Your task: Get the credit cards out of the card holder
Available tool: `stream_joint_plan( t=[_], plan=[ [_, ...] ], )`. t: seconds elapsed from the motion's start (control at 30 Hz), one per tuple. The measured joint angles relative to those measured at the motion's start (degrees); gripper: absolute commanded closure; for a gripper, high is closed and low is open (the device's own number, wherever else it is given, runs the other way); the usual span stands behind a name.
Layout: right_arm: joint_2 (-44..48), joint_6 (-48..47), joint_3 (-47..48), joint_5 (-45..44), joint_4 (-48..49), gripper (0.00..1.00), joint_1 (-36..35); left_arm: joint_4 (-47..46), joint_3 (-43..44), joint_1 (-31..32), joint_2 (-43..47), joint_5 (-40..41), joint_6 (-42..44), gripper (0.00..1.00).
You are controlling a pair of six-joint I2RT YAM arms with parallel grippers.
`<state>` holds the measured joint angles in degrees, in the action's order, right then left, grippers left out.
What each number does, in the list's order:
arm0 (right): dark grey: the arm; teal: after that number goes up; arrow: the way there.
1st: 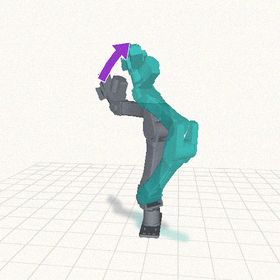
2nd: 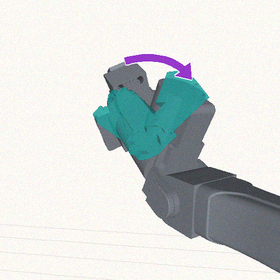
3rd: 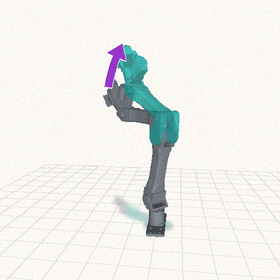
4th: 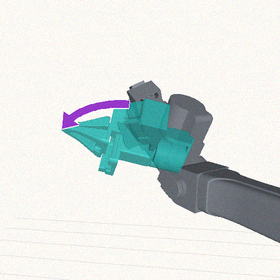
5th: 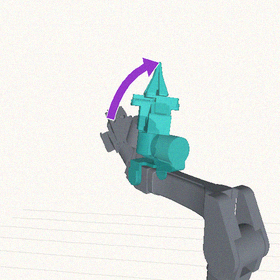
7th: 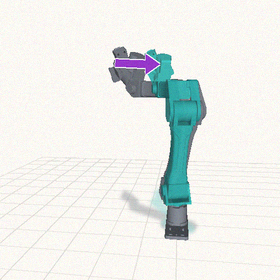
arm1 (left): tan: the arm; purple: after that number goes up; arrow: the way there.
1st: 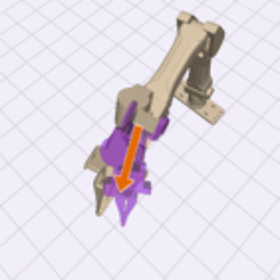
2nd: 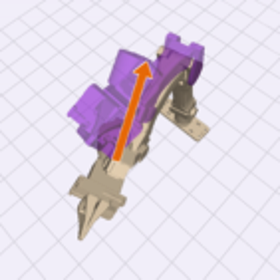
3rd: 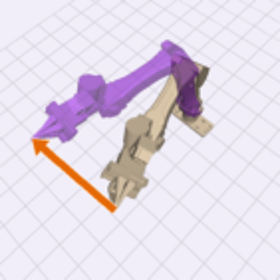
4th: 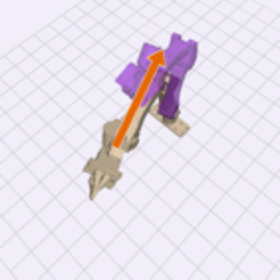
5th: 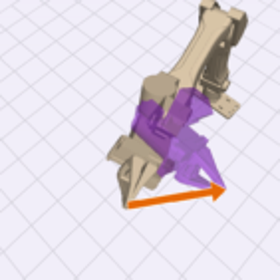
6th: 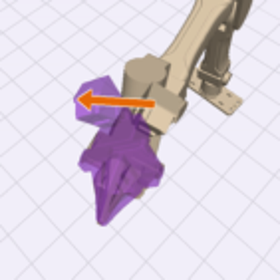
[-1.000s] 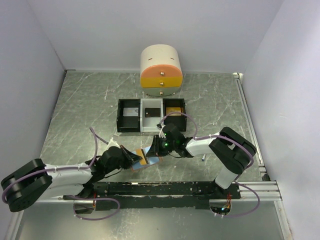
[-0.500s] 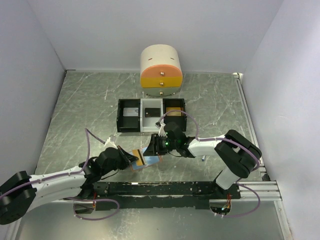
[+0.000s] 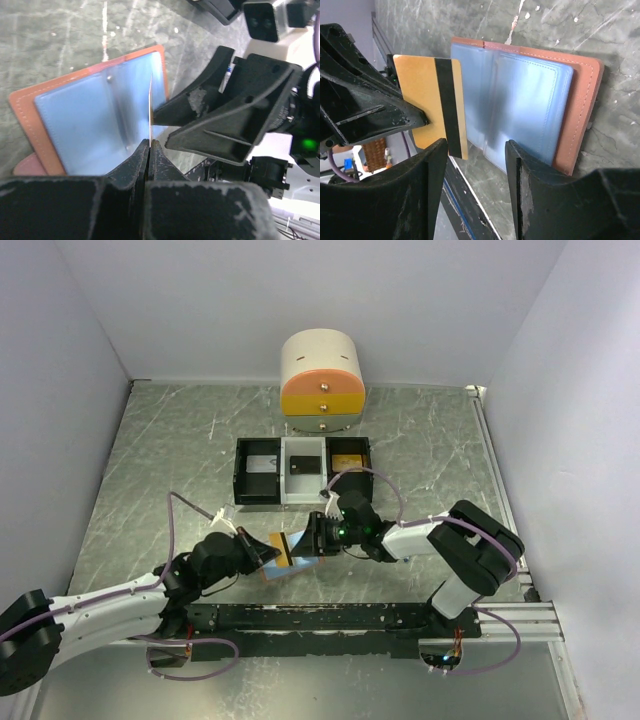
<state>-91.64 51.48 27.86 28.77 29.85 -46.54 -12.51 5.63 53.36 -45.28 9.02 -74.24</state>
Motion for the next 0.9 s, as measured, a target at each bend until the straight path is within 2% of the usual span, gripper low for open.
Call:
stream_joint_plan(
  t=[0.3,0.57,0.9],
  plan=[
    [1.9,1.1,-3.1,6.0,7.3,0.52,4.0,-6.2,0.2,0.0,-1.4,-4.8,4.8,0.93],
    [2.8,3.0,-4.0,12.5,15.6,0.60,5.6,-13.2,-0.1,0.0,0.2,-8.0,7.0,0.93],
    [3.1,4.8,-4.0,17.0,21.5,0.74,5.9,-13.9,-0.7,0.0,3.7,-9.1,8.3,0.93]
  ],
)
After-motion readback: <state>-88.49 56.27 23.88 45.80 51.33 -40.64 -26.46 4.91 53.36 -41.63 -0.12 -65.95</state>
